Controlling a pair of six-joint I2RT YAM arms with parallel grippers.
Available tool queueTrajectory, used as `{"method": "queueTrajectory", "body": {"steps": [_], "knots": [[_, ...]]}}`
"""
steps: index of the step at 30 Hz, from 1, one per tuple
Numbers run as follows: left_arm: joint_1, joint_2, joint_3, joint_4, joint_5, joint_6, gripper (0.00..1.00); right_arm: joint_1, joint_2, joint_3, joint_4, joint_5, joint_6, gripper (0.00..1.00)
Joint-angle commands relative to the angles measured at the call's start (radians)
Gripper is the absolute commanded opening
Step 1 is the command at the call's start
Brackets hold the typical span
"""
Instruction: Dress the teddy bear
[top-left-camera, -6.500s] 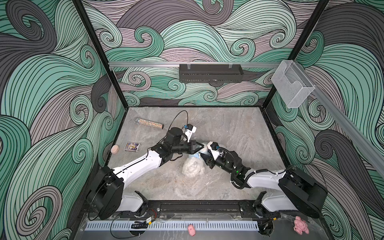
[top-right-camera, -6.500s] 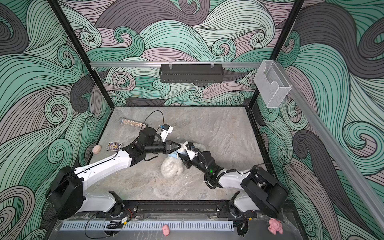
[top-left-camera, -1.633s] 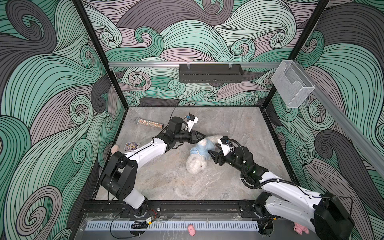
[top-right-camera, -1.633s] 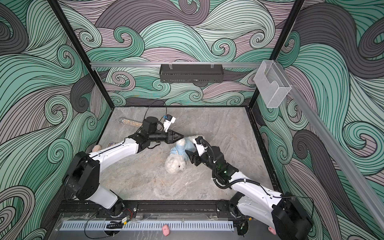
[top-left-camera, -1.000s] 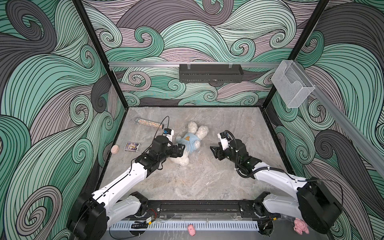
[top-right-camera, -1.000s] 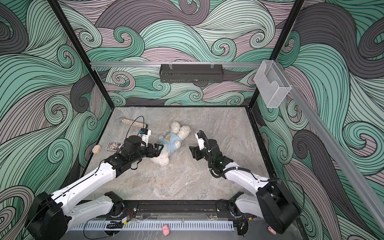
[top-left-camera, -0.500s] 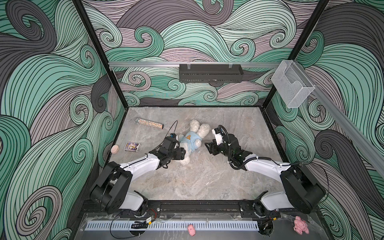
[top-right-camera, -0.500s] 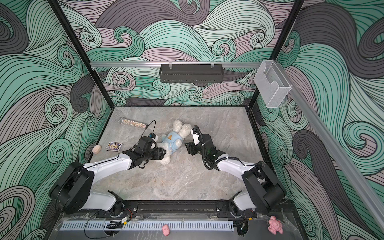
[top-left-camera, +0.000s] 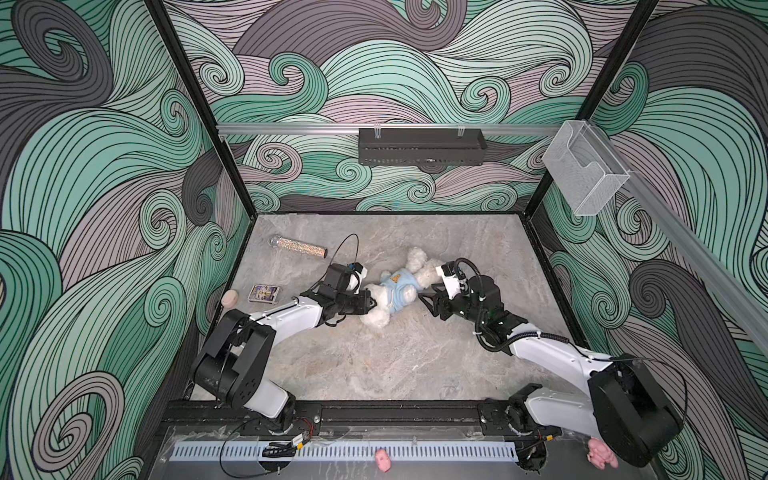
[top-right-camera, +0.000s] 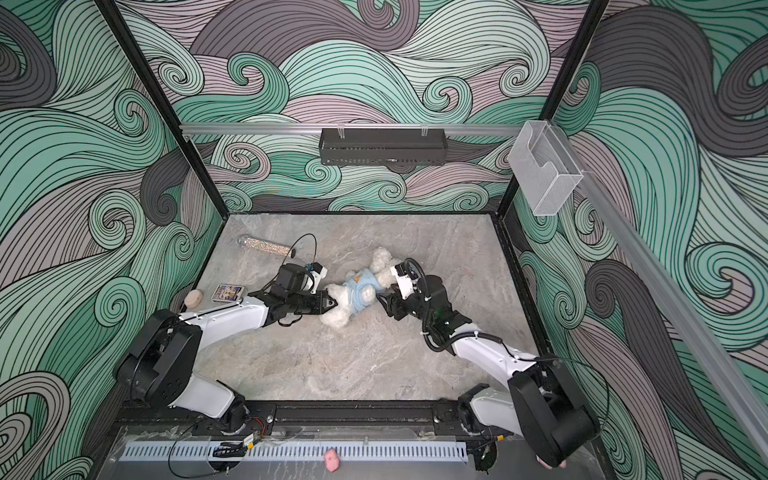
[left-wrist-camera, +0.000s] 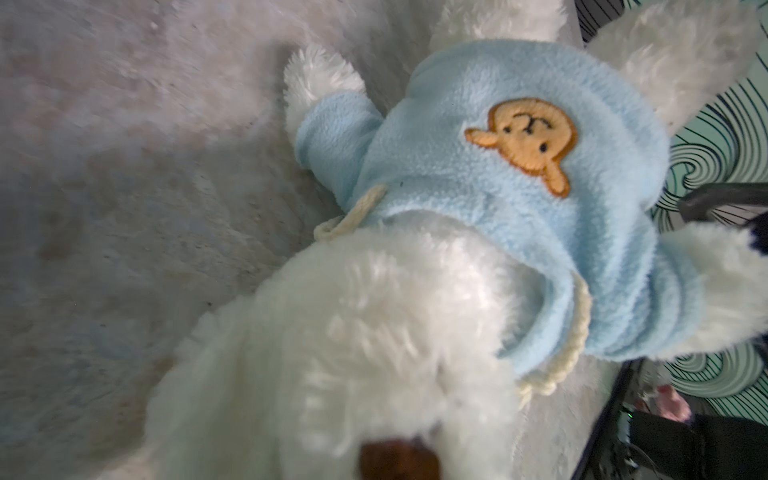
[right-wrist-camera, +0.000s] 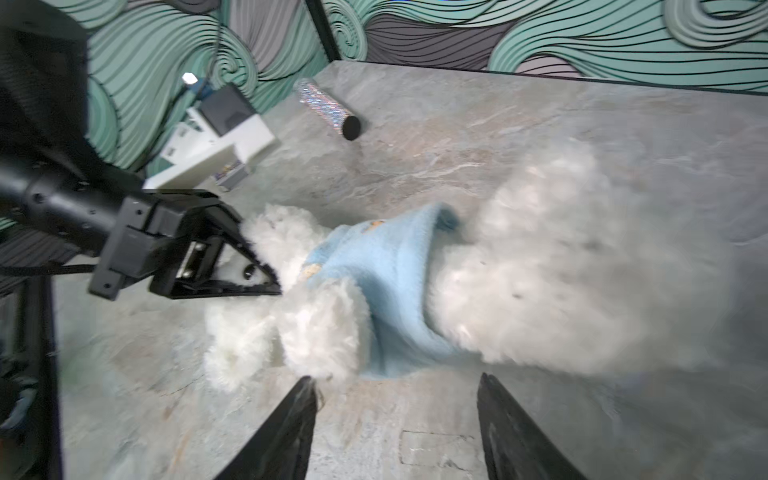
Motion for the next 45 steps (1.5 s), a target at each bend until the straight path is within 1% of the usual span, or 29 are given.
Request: {"method": "queueTrajectory", "body": {"steps": [1, 3, 6, 8, 10, 12, 14, 15, 17, 18, 19, 21, 23, 24, 25, 26, 28, 30, 32, 33, 35, 38, 41, 45], "knots": [[0.003, -0.024, 0.052, -0.028, 0.117, 0.018, 0.00, 0.001, 0.037, 0.029, 0.114, -0.208, 0.024, 0.63], [0.004, -0.021, 0.057, -0.030, 0.126, 0.017, 0.00, 0.004, 0.058, 0.039, 0.126, -0.219, 0.031, 0.61], [0.004, -0.018, 0.061, -0.029, 0.133, 0.021, 0.00, 0.007, 0.096, 0.058, 0.094, -0.233, 0.018, 0.53], [0.004, -0.016, 0.067, -0.036, 0.135, 0.025, 0.00, 0.009, 0.115, 0.058, 0.094, -0.236, 0.019, 0.43], [0.004, -0.010, 0.073, -0.048, 0.130, 0.032, 0.00, 0.009, 0.120, 0.052, 0.105, -0.236, 0.034, 0.29], [0.002, -0.005, 0.080, -0.070, 0.106, 0.046, 0.00, 0.010, 0.108, 0.046, 0.123, -0.224, 0.054, 0.17], [0.000, -0.004, 0.086, -0.094, 0.063, 0.060, 0.01, 0.009, 0.084, 0.051, 0.117, -0.190, 0.081, 0.08], [0.001, -0.007, 0.091, -0.108, 0.032, 0.069, 0.11, 0.010, 0.068, 0.060, 0.099, -0.172, 0.104, 0.06], [-0.001, -0.030, 0.097, -0.145, -0.063, 0.093, 0.38, 0.008, 0.036, 0.083, 0.044, -0.152, 0.159, 0.03], [-0.001, -0.051, 0.098, -0.163, -0.135, 0.111, 0.48, 0.008, 0.021, 0.100, 0.003, -0.152, 0.185, 0.02], [-0.002, -0.073, 0.093, -0.175, -0.199, 0.128, 0.53, 0.009, 0.007, 0.114, -0.038, -0.155, 0.207, 0.02], [-0.007, -0.186, 0.068, -0.167, -0.363, 0.169, 0.62, 0.010, -0.017, 0.145, -0.138, -0.166, 0.244, 0.03], [-0.019, -0.280, 0.038, -0.117, -0.450, 0.225, 0.69, 0.009, -0.035, 0.158, -0.200, -0.173, 0.281, 0.03], [-0.026, -0.326, 0.021, -0.080, -0.462, 0.262, 0.75, 0.010, -0.042, 0.157, -0.209, -0.176, 0.307, 0.03], [-0.034, -0.360, 0.010, -0.046, -0.455, 0.297, 0.77, 0.010, -0.044, 0.156, -0.212, -0.180, 0.332, 0.03], [-0.045, -0.390, 0.001, -0.010, -0.426, 0.346, 0.77, 0.008, -0.046, 0.156, -0.212, -0.187, 0.358, 0.04], [-0.057, -0.416, 0.005, 0.029, -0.296, 0.415, 0.78, 0.010, -0.045, 0.165, -0.222, -0.196, 0.393, 0.04], [-0.068, -0.402, 0.030, 0.042, -0.132, 0.445, 0.78, 0.009, -0.041, 0.181, -0.239, -0.204, 0.414, 0.04], [-0.092, -0.366, 0.063, 0.032, -0.023, 0.481, 0.77, 0.010, -0.038, 0.193, -0.241, -0.214, 0.434, 0.04], [-0.112, -0.346, 0.081, 0.018, 0.006, 0.509, 0.77, 0.010, -0.035, 0.197, -0.243, -0.221, 0.444, 0.04], [-0.164, -0.296, 0.123, -0.028, 0.043, 0.604, 0.77, 0.009, -0.035, 0.207, -0.245, -0.235, 0.459, 0.04], [-0.223, -0.224, 0.169, -0.062, 0.052, 0.718, 0.77, 0.012, -0.037, 0.219, -0.249, -0.248, 0.473, 0.04], [-0.243, -0.155, 0.201, -0.040, 0.048, 0.770, 0.77, 0.014, -0.038, 0.228, -0.250, -0.261, 0.491, 0.04], [-0.247, -0.087, 0.261, -0.082, 0.043, 0.817, 0.71, 0.015, -0.042, 0.233, -0.234, -0.280, 0.521, 0.04]]}}
